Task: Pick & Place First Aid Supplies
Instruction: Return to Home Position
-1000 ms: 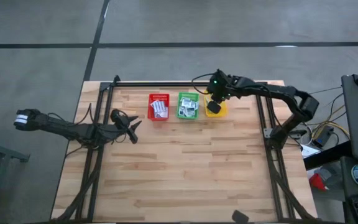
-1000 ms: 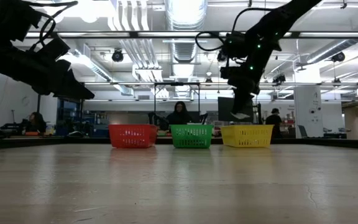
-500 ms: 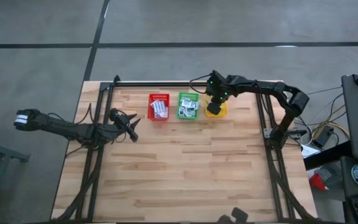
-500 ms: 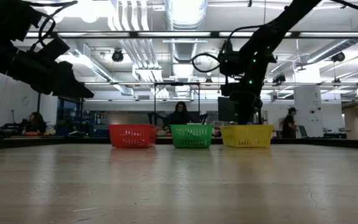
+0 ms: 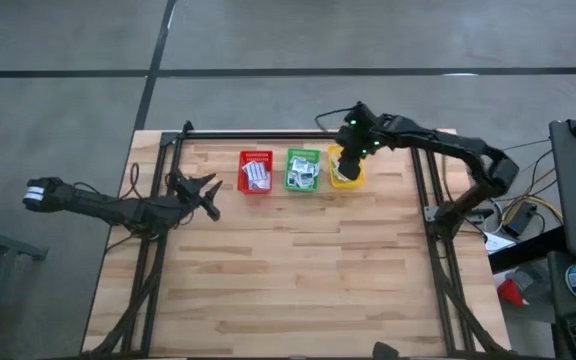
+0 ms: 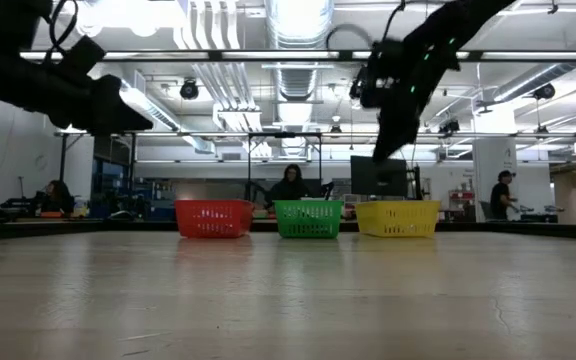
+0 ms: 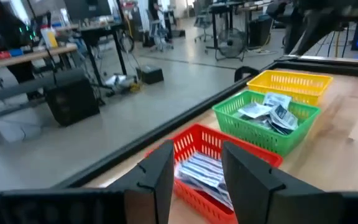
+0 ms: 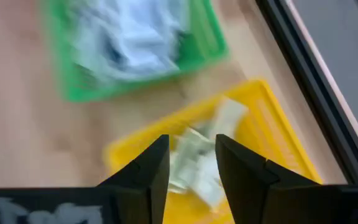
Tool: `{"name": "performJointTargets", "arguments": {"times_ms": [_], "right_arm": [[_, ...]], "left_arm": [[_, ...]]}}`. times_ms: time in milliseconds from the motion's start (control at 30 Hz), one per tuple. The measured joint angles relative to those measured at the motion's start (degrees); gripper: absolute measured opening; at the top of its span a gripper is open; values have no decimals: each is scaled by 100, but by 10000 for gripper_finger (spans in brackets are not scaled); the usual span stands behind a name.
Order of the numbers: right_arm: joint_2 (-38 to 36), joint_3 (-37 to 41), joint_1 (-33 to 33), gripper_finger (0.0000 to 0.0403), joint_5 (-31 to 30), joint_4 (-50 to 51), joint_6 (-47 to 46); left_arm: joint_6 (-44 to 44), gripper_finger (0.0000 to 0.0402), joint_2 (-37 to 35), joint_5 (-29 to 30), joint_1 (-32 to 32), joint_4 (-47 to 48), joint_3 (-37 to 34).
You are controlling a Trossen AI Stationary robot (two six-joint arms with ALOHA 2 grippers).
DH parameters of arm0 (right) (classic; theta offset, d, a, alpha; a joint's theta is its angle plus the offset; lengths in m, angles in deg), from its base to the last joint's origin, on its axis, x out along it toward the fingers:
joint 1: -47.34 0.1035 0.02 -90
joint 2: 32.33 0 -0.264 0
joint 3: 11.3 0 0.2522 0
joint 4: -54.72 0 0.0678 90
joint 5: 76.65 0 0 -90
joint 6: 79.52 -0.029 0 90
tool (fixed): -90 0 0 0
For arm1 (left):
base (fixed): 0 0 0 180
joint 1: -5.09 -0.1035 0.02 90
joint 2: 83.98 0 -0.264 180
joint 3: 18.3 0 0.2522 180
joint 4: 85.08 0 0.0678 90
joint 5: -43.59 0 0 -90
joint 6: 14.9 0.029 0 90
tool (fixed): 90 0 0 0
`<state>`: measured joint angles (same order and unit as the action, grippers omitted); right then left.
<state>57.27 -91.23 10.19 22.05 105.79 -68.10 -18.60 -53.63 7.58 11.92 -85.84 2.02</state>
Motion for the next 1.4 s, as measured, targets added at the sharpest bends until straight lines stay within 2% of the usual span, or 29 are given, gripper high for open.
{"name": "performJointTargets", "arguments": {"times_ms": [167, 333, 533, 633, 700, 833, 933, 1100, 1233, 1333, 1400], "right_arm": [[-1182, 367, 2, 134, 793, -150, -49], [-2607, 1254, 15, 130, 834, -530, -544], [-4265, 2229, 35, 120, 853, -976, -1302], [-4990, 2628, 130, 115, 1061, -1333, -1684], [-5432, 2892, 232, 112, 1211, -1542, -1773], [-6064, 3373, 429, 106, 1284, -2129, -2055], [-6380, 3640, 549, 102, 1286, -2185, -2279], [-6843, 4133, 692, 95, 1282, -2306, -2675], [-7281, 4429, 723, 93, 1281, -2308, -2790], [-7682, 4606, 719, 97, 1280, -2320, -3002], [-7972, 4729, 720, 100, 1281, -2292, -3124]], "left_arm": [[409, 132, -472, 6, 0, 6, 32], [487, 127, -994, -2, 0, 370, 149], [817, 121, -1338, -355, 2, 1713, 1031], [514, 117, -1351, -476, 0, 2577, 1553], [208, 115, -1340, -826, 0, 2941, 1756], [-262, 107, -1350, -1350, 2, 2896, 1667], [-521, 100, -1347, -1406, 2, 2618, 1278], [-338, 89, -1490, -1456, 2, 535, 289], [-266, 84, -1682, -1596, 2, -389, -381], [-475, 83, -1868, -1728, 2, -325, -599], [-505, 83, -1973, -1737, 2, 257, -550]]}}
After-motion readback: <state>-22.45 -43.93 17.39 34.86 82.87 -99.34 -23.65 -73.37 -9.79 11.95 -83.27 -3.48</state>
